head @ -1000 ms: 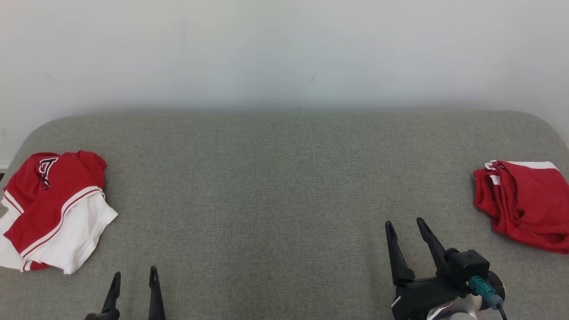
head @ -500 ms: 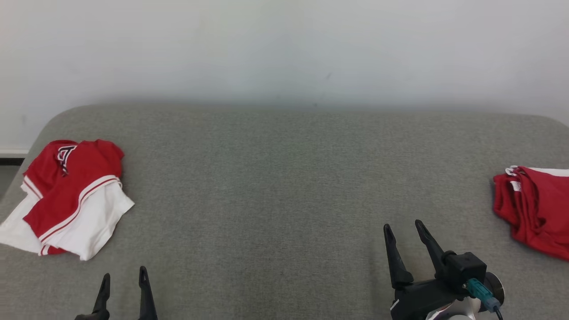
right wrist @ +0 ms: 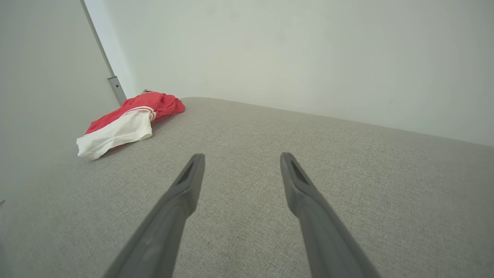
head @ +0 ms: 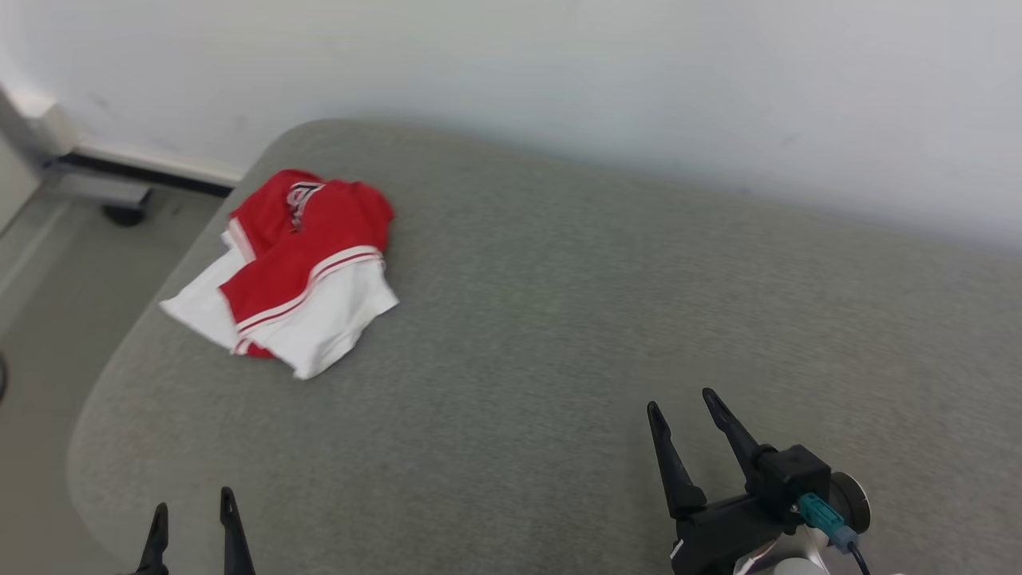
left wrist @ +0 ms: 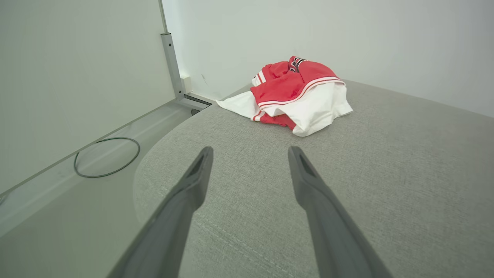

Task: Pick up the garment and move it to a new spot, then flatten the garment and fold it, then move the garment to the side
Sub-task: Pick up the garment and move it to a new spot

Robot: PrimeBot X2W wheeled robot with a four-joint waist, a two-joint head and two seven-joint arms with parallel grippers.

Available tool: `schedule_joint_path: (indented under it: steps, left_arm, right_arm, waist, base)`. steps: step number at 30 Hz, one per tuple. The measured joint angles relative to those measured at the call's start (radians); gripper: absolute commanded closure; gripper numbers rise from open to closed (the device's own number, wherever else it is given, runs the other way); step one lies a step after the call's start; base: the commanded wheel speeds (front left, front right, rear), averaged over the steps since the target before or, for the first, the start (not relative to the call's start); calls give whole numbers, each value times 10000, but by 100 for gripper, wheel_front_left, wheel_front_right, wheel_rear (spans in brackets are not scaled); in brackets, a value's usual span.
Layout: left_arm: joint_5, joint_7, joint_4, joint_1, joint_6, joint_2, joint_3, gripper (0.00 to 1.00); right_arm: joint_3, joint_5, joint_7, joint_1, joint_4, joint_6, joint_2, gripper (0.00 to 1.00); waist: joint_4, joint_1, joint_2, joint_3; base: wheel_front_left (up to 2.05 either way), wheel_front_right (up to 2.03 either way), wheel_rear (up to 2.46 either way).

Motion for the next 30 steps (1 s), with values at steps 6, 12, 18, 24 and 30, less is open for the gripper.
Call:
schedule_joint_path:
  steps: [6, 12, 18, 24, 30]
  left_arm:
    - [4, 0, -21, 161, -86, -4, 328, 0]
    - [-236, -2, 65, 210, -115, 0, 546, 0]
    - [-566, 0, 293, -314, -447, -4, 604, 0]
    - [-284, 0, 836, -1563, -1032, 117, 892, 0]
    - [-401, 0, 1695, -2877, -1250, 922, 568, 0]
  right_arm:
    - [138, 23, -2, -76, 127, 0, 0, 0]
    - [219, 15, -2, -130, 209, 0, 15, 0]
    - [-56, -322, -4, -327, 270, 0, 8, 0]
    - [-35, -568, 0, -750, 115, 0, -98, 0]
    - [2, -593, 0, -965, -54, 0, -347, 0]
  waist:
    - [1140, 0, 0, 62]
    - [1659, -1, 0, 155]
    - [1346, 0, 0, 334]
    - [834, 0, 0, 873]
    - [413, 1, 1, 1433]
  base:
    - [0, 0, 0]
    - [0, 0, 0]
    - [0, 0, 0]
    - [0, 0, 0]
    - [0, 0, 0]
